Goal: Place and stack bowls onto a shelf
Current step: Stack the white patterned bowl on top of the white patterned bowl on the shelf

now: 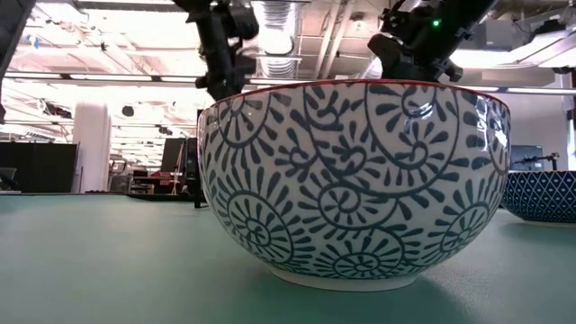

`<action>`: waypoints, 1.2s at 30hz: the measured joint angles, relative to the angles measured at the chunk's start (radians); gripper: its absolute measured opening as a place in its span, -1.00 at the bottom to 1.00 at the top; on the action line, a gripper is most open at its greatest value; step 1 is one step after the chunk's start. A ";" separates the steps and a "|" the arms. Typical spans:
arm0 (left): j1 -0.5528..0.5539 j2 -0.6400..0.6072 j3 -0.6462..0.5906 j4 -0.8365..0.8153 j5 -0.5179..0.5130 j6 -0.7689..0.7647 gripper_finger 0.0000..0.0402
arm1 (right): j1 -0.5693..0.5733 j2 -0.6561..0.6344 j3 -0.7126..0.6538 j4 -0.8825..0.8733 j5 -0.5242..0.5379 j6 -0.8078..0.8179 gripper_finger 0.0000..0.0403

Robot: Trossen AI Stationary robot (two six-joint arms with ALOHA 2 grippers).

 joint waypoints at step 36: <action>-1.279 -0.628 -0.838 0.230 -0.017 -0.604 -0.30 | 0.075 0.569 0.350 0.650 -0.639 -0.154 0.16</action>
